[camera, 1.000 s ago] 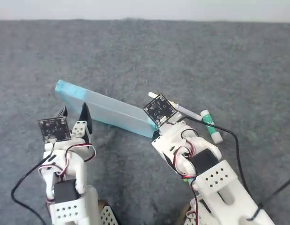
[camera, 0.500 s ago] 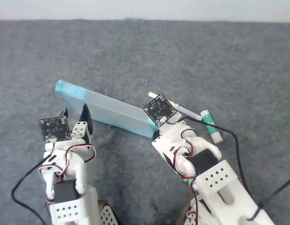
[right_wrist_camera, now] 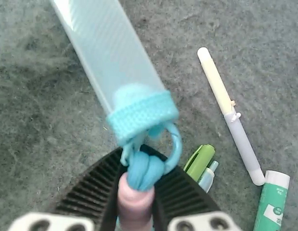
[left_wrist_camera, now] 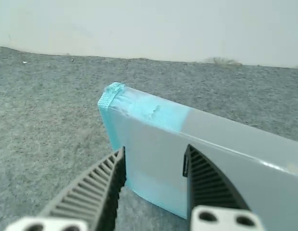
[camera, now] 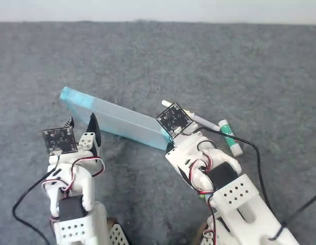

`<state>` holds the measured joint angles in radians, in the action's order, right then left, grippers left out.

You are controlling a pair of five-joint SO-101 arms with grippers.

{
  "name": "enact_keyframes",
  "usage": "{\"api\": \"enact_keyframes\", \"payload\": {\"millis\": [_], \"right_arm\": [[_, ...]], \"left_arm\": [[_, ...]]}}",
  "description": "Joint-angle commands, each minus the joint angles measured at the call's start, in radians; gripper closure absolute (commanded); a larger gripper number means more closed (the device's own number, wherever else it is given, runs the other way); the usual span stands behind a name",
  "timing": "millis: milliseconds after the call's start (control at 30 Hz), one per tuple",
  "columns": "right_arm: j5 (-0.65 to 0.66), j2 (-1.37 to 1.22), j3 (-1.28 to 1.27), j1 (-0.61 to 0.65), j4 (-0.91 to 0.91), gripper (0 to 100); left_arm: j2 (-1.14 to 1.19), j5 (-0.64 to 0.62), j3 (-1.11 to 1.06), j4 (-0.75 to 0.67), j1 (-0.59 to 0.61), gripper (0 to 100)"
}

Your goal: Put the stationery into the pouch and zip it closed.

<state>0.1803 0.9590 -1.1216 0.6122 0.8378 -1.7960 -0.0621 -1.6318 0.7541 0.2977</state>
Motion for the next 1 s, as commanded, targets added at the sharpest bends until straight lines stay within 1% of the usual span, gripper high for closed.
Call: {"api": "enact_keyframes", "payload": {"millis": [0,967], "right_arm": [[-0.015,0.027,0.003,0.008,-0.024,99.1],[-0.015,0.035,-0.021,0.012,-0.028,99.1]], "left_arm": [[-0.028,-0.008,0.062,0.003,-0.005,81],[-0.028,-0.006,0.044,-0.021,-0.005,81]]}}
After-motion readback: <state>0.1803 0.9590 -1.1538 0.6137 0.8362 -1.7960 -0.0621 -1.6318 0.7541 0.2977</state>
